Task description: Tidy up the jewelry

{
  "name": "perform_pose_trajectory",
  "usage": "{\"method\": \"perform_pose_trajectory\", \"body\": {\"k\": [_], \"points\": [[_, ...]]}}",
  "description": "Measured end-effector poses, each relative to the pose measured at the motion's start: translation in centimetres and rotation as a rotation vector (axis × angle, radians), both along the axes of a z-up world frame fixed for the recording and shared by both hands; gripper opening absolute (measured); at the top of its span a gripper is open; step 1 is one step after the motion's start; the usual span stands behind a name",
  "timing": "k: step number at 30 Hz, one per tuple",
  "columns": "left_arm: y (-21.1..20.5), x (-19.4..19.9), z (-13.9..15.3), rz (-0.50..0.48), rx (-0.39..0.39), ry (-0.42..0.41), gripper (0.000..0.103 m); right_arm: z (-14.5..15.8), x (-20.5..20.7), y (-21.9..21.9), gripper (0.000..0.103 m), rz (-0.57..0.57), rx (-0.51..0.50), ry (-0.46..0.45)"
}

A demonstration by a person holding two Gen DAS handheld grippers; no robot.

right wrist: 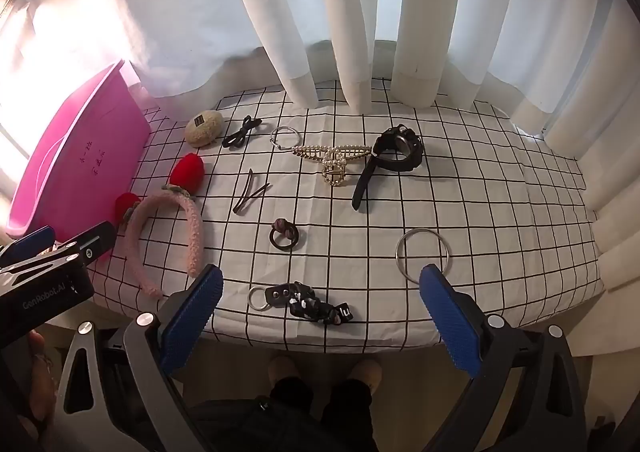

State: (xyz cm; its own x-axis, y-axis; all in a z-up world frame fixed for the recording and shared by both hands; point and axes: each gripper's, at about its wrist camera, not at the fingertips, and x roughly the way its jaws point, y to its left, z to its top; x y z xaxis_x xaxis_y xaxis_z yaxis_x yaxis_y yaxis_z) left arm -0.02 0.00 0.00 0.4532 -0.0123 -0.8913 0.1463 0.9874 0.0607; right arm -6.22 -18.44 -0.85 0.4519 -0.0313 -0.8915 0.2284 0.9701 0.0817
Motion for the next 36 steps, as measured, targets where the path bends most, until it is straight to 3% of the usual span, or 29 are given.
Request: {"method": "perform_pose_trajectory", "body": {"k": [36], "points": [[0.17, -0.15, 0.38, 0.005, 0.003, -0.007, 0.097, 0.16, -0.45, 0.11, 0.094, -0.001, 0.008, -0.002]]}}
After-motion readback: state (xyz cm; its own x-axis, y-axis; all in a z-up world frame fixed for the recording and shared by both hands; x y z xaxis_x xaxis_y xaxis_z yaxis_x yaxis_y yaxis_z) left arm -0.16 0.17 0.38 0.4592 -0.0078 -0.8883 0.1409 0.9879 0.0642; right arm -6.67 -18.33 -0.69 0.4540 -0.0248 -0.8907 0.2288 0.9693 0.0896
